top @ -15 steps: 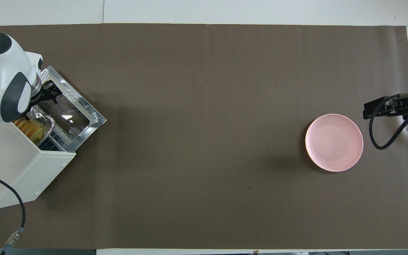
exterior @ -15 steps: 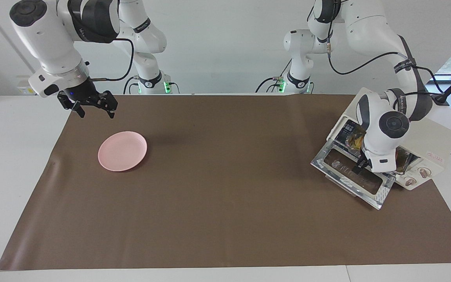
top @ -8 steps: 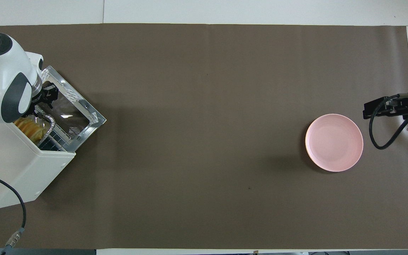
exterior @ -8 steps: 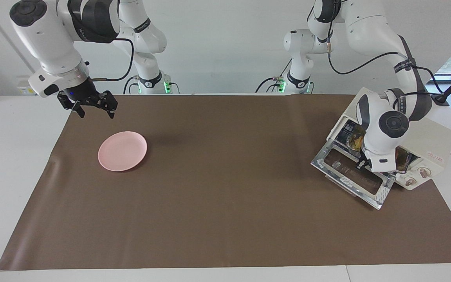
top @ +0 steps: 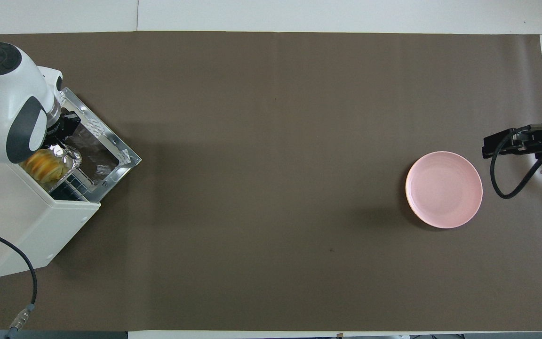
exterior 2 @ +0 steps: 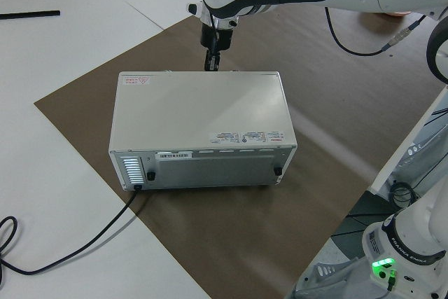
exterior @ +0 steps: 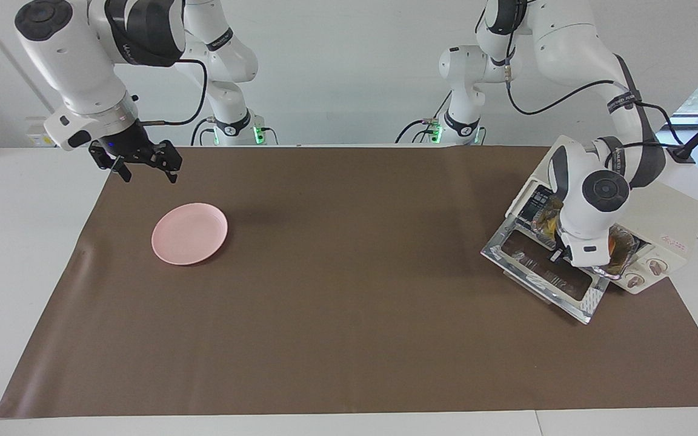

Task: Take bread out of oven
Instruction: 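Pull the foil tray out of the oven with the left gripper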

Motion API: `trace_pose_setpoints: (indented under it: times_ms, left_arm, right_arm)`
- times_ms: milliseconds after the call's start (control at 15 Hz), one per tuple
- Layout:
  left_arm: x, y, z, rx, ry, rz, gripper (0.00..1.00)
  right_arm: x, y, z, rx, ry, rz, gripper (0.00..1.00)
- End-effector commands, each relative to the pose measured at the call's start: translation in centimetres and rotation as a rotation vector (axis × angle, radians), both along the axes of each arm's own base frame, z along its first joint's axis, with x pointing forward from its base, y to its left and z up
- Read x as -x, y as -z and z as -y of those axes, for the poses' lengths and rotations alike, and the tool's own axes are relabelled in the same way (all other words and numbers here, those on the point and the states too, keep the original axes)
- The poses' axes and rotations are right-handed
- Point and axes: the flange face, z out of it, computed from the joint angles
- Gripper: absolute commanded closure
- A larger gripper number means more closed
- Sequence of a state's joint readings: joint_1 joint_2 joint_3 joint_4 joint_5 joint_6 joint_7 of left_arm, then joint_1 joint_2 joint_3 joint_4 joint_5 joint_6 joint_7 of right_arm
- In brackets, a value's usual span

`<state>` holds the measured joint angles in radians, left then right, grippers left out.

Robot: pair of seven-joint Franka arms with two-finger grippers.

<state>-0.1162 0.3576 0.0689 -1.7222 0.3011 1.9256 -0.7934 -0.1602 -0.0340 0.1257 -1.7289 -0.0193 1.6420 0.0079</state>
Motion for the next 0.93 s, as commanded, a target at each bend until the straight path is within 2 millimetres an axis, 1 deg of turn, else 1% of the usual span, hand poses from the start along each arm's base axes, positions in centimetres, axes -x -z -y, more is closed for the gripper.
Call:
trace_pose_setpoints:
  times_ms: [0, 133, 200, 333, 400, 467, 533, 667, 733, 800, 867]
  left_arm:
    - [0.3, -1.3, 2.4, -0.009, 0.072, 0.036, 1.00]
    - [-0.1, -1.9, 3.6, 0.004, 0.088, 0.061, 1.00]
    - [-0.4, -2.1, 5.1, 0.027, 0.100, 0.079, 1.00]
    - [-0.9, -2.6, 6.9, 0.114, 0.082, 0.118, 1.00]
    - [-0.8, -2.7, 8.3, 0.143, 0.086, 0.122, 1.00]
    - [-0.5, -3.1, 9.9, 0.148, 0.105, 0.118, 1.00]
    - [-0.4, -3.8, 11.9, 0.164, 0.123, 0.119, 1.00]
    - [0.1, -4.3, 14.8, 0.252, 0.106, 0.114, 1.00]
    - [0.4, -5.0, 17.7, 0.288, 0.123, 0.125, 1.00]
    - [0.9, -5.2, 20.4, 0.320, 0.136, 0.122, 1.00]
    - [1.2, -5.4, 22.4, 0.350, 0.119, 0.121, 1.00]
  right_arm:
    - [0.1, 0.0, -0.1, -0.018, -0.014, 0.013, 0.00]
    - [0.1, 0.0, -0.1, -0.018, -0.014, 0.013, 0.00]
    - [0.1, 0.0, -0.1, -0.018, -0.014, 0.013, 0.00]
    - [0.1, 0.0, -0.1, -0.019, -0.014, 0.012, 0.00]
    - [0.1, 0.0, -0.1, -0.019, -0.016, 0.012, 0.00]
    - [0.1, -0.1, 0.0, -0.018, -0.014, 0.013, 0.00]
    - [0.1, -0.1, 0.0, -0.018, -0.014, 0.015, 0.00]
    - [0.1, 0.0, 0.0, -0.019, -0.014, 0.012, 0.00]
    - [0.1, 0.0, 0.1, -0.019, -0.014, 0.010, 0.00]
    - [0.1, 0.0, 0.2, -0.017, -0.016, 0.010, 0.00]
    - [0.1, -0.1, 0.4, -0.017, -0.011, 0.012, 0.00]
